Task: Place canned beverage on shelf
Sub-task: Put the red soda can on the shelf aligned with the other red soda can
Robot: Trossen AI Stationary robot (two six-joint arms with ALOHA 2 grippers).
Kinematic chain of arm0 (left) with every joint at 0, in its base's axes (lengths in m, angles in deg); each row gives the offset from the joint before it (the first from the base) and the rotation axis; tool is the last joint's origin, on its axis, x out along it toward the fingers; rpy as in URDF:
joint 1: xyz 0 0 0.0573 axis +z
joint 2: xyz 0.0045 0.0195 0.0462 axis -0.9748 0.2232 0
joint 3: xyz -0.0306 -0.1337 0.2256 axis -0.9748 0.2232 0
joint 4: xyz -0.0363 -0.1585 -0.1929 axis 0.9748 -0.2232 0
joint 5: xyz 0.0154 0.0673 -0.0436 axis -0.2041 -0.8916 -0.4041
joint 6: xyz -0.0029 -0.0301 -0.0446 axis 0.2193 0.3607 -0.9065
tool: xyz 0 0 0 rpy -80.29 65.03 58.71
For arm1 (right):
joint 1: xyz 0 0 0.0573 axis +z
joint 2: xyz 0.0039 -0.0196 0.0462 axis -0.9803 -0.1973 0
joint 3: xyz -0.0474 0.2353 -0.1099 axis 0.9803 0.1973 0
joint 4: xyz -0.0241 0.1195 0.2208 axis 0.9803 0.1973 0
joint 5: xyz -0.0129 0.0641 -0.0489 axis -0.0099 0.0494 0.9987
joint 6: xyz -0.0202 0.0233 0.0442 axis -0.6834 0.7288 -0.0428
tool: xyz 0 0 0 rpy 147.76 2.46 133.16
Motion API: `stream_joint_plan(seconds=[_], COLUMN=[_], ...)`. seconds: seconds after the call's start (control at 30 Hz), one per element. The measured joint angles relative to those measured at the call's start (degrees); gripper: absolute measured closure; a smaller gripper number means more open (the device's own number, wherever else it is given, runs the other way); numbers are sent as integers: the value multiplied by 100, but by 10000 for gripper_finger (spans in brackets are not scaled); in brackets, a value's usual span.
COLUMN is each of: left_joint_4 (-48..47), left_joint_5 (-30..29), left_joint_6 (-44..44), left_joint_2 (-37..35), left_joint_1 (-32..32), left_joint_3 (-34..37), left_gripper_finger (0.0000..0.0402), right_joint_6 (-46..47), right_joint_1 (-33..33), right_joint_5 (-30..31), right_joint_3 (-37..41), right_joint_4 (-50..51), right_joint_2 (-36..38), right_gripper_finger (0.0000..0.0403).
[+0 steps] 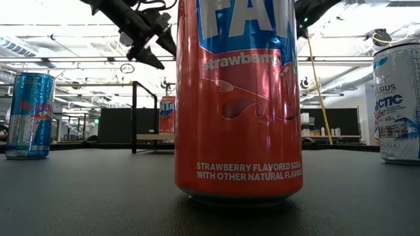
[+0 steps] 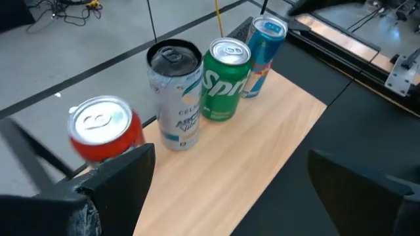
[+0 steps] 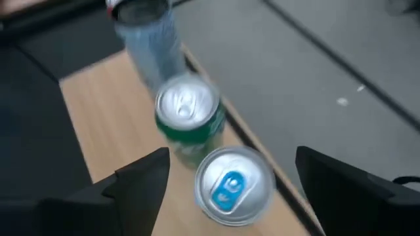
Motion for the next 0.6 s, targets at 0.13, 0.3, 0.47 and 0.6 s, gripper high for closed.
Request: stream_joint_plan(seconds=[0.13, 0.3, 0.47, 0.6], left_joint_4=[-494, -1849, -3219, -4673], left_joint_5=[-1, 35, 867, 1050], left_joint_6=[-4, -23, -44, -100], left_joint_2=[-414, -1118, -1696, -1909], left_joint_1=[15, 15, -99, -428], left_joint_3=[-3, -356, -455, -455], left_gripper_finger=[4, 4, 4, 4], right_joint_6=[254, 1046, 1806, 2238], right_joint_1=[-14, 191, 754, 1347], right_joint_5=[145, -45, -14, 253], right_joint_3=[0, 0, 0, 0], right_joint_4=[-125, -149, -286, -466], right_joint_2=[390, 793, 973, 950], right_gripper_finger=[83, 85, 97, 108])
